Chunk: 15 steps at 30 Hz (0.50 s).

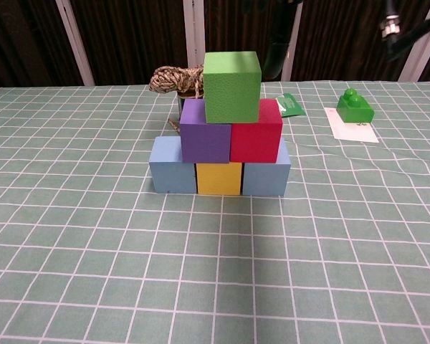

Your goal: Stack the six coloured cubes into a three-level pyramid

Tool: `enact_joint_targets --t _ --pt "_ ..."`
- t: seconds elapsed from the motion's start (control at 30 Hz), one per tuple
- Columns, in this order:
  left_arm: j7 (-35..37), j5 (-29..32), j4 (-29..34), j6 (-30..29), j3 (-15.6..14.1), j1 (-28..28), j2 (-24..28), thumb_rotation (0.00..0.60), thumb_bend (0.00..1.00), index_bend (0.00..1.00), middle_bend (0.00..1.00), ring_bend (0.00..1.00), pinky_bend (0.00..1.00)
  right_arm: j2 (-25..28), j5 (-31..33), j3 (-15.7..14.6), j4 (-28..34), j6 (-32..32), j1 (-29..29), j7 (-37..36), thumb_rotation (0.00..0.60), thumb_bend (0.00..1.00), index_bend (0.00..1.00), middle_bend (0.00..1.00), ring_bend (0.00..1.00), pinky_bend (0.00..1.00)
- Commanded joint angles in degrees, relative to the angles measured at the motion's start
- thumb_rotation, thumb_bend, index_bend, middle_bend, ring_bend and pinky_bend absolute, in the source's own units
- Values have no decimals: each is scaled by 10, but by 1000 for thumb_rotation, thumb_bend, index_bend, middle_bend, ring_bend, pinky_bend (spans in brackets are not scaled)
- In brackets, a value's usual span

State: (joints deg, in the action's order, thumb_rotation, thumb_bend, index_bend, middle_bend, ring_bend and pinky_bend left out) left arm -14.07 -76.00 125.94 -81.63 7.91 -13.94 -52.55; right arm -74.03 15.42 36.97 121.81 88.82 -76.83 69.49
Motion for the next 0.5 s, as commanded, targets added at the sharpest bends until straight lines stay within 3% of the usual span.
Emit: enact_joint_targets --t 0.03,0.23,0.5 --pt "-2 -1 -4 -2 0 1 -3 600 146 0 55 0 0 62 -44 -27 50 10 60 -27 600 179 0 0 0 0" --pt "-5 -6 -24 -11 2 1 -20 600 146 0 49 0 0 155 -169 -93 91 -22 189 -119 600 179 0 0 0 0" --pt "-7 -15 -92 -21 -3 2 -71 600 146 0 28 0 0 215 -397 -201 59 -99 380 -329 600 179 0 0 0 0"
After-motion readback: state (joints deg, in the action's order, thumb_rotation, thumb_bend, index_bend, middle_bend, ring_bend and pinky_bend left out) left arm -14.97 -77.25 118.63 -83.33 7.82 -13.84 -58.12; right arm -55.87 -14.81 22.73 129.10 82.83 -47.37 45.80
